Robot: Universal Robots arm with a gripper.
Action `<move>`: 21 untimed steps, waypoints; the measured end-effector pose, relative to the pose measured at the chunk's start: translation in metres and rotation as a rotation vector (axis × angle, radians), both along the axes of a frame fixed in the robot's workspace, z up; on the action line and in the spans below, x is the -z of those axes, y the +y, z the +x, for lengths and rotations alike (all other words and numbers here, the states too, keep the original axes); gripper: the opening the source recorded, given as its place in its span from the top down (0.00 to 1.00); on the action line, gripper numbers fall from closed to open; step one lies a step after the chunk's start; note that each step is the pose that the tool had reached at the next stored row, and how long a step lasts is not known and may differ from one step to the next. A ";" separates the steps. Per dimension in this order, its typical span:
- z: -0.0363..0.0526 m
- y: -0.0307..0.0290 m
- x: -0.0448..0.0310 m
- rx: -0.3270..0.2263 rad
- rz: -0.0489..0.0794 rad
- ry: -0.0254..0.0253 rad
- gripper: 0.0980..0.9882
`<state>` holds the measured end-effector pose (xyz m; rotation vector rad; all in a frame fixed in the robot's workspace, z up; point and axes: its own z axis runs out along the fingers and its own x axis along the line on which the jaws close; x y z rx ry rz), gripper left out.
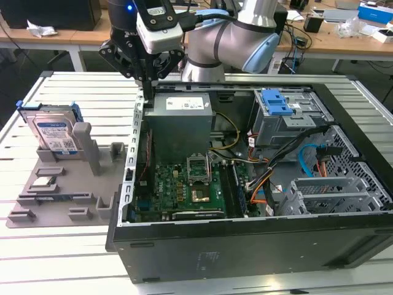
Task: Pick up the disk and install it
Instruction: 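Reach for the disk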
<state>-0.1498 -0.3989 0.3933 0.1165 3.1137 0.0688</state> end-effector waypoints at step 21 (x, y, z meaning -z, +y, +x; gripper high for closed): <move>-0.0348 0.0000 0.0000 0.000 0.000 -0.0001 0.99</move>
